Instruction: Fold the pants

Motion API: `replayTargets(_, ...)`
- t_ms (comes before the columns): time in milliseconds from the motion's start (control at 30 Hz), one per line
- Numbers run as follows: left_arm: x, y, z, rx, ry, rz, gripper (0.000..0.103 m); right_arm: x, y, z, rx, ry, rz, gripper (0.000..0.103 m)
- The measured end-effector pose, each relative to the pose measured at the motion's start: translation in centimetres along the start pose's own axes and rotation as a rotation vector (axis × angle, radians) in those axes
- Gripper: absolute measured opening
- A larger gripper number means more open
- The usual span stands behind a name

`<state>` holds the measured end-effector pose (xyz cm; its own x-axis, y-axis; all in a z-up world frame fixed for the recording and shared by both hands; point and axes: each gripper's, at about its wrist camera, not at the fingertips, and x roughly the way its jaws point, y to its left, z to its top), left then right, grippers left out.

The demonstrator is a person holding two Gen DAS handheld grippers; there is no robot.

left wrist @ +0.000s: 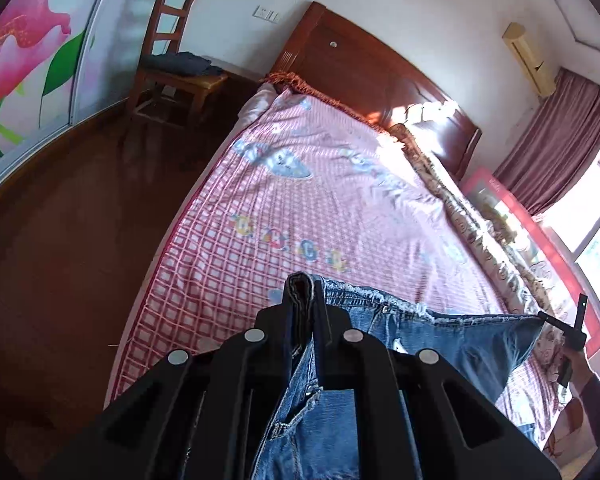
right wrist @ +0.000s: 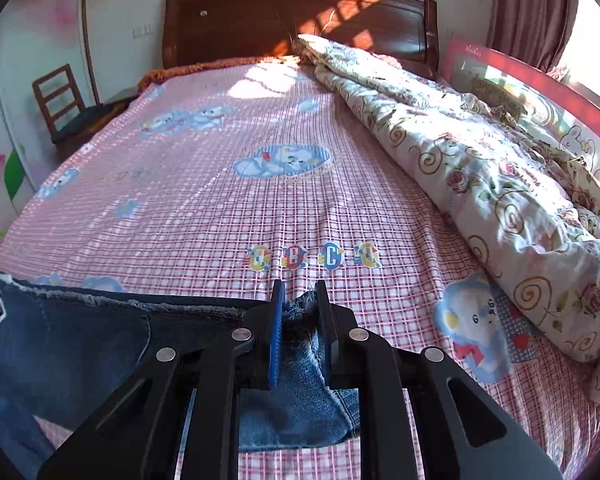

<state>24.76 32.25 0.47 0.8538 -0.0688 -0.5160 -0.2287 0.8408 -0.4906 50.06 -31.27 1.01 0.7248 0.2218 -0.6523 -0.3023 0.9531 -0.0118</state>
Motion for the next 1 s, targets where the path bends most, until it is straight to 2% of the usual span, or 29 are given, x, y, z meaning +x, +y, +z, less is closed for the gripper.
replayTargets(67, -2.4, -0.9, 0.0, -0.005, -0.041, -0.054, 0.007, -4.0, -0.5, -1.4, 0.031, -0.057, 0.009, 0.014)
replayTargets(200, -8.1, -2.6, -1.0, -0.014, -0.107, -0.168, 0.007, -11.7, -2.2, -6.8, 0.125, -0.143, 0.021, 0.014)
replayTargets(300, -12.7, -3.2, -2.9, -0.014, -0.139, -0.248, 0.007, -15.9, -4.1, -12.5, 0.225, -0.162, 0.020, 0.014)
replayTargets(367, -15.3, -3.1, -4.9, -0.036, -0.139, -0.292, 0.007, -17.4, -5.1, -16.6, 0.300, -0.140, 0.025, 0.014)
replayTargets(433, -17.5, -2.5, -7.3, -0.058, -0.124, -0.301, 0.007, -18.2, -5.8, -20.9, 0.348, -0.124, 0.028, 0.014)
replayTargets(567, -19.9, 0.9, -12.5, -0.163, -0.069, -0.245, 0.011, -18.4, -6.4, -29.1, 0.466, -0.052, 0.048, 0.014)
replayTargets(667, -20.0, 3.4, -16.1, -0.221, 0.006, -0.116, 0.020, -17.6, -6.0, -34.0, 0.547, 0.040, 0.085, 0.017)
replayTargets(733, -19.5, 4.4, -17.8, -0.232, 0.073, 0.011, 0.022, -17.5, -5.5, -36.3, 0.615, 0.068, 0.094, 0.021)
replayTargets(767, -19.5, 4.6, -18.4, -0.236, 0.078, 0.061, 0.022, -17.6, -5.3, -37.2, 0.648, 0.077, 0.099, 0.025)
replayTargets(800, -20.0, 5.0, -18.9, -0.272, 0.059, 0.072, 0.025, -17.7, -5.2, -37.9, 0.685, 0.080, 0.103, 0.026)
replayTargets(867, -20.8, 5.5, -19.6, -0.359, 0.021, 0.071, 0.044, -18.1, -5.2, -39.2, 0.771, 0.064, 0.149, 0.027)
replayTargets(933, -21.4, 5.1, -20.2, -0.413, 0.003, 0.039, 0.052, -18.6, -5.3, -40.0, 0.860, 0.026, 0.194, 0.036)
replayTargets(1000, -21.3, 4.1, -20.8, -0.441, 0.027, 0.010, 0.059, -18.8, -5.0, -40.7, 0.921, 0.009, 0.226, 0.037)
